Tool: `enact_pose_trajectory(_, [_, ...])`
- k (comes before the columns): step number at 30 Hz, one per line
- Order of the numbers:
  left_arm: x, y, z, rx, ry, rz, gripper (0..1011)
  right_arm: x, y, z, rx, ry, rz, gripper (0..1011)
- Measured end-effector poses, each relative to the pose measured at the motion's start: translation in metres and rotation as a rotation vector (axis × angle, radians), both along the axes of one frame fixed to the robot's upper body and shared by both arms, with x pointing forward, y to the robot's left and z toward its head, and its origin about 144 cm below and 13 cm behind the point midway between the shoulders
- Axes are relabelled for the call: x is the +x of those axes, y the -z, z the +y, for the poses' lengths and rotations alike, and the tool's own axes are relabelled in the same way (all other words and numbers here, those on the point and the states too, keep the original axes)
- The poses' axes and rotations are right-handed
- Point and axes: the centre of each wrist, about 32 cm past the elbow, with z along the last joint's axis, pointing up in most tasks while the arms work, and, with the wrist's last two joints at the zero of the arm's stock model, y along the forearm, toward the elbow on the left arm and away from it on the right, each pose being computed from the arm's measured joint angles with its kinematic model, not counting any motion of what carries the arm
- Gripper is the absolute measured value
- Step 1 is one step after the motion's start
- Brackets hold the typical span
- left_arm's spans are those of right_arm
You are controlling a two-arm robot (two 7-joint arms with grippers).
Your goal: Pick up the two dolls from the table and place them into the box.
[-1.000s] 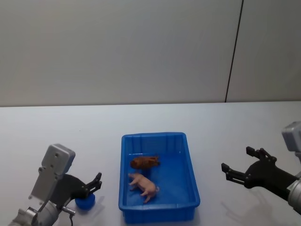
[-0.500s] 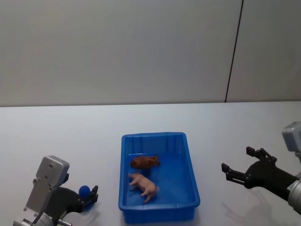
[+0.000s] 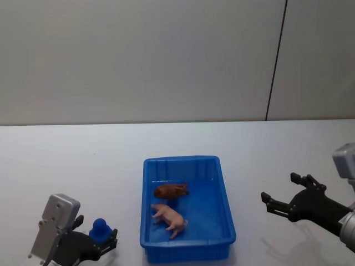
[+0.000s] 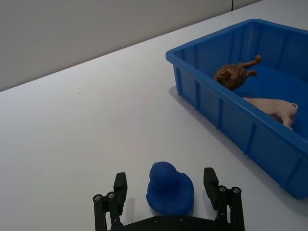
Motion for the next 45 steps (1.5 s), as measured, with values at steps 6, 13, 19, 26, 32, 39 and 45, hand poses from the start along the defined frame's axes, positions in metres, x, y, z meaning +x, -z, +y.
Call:
enact_pose_trajectory(6, [0.001,0.006,0.000,-0.014,0.011,0.013,1003,0.000,0.000,0.000,0.000,0.000,0.000,1001])
enact_pose_trajectory(13, [0.003,0.010,0.000,-0.024,0.018,0.022,1003,0.000,0.000,0.000,0.000,0.000,0.000,1001])
enact_pose_trajectory(19, [0.006,0.013,-0.001,-0.026,0.022,0.027,972,0.000,0.000,0.000,0.000,0.000,0.000,1001])
enact_pose_trajectory(26, [0.009,0.015,-0.001,-0.023,0.021,0.036,802,0.000,0.000,0.000,0.000,0.000,0.000,1001])
enact_pose_trajectory(32, [0.011,0.017,-0.002,-0.021,0.017,0.047,610,0.000,0.000,0.000,0.000,0.000,0.000,1001])
enact_pose_trajectory(39, [0.013,0.015,-0.002,-0.012,0.018,0.047,535,0.000,0.000,0.000,0.000,0.000,0.000,1001])
enact_pose_trajectory(45, [0.015,0.006,-0.005,-0.001,0.030,0.014,495,0.000,0.000,0.000,0.000,0.000,0.000,1001])
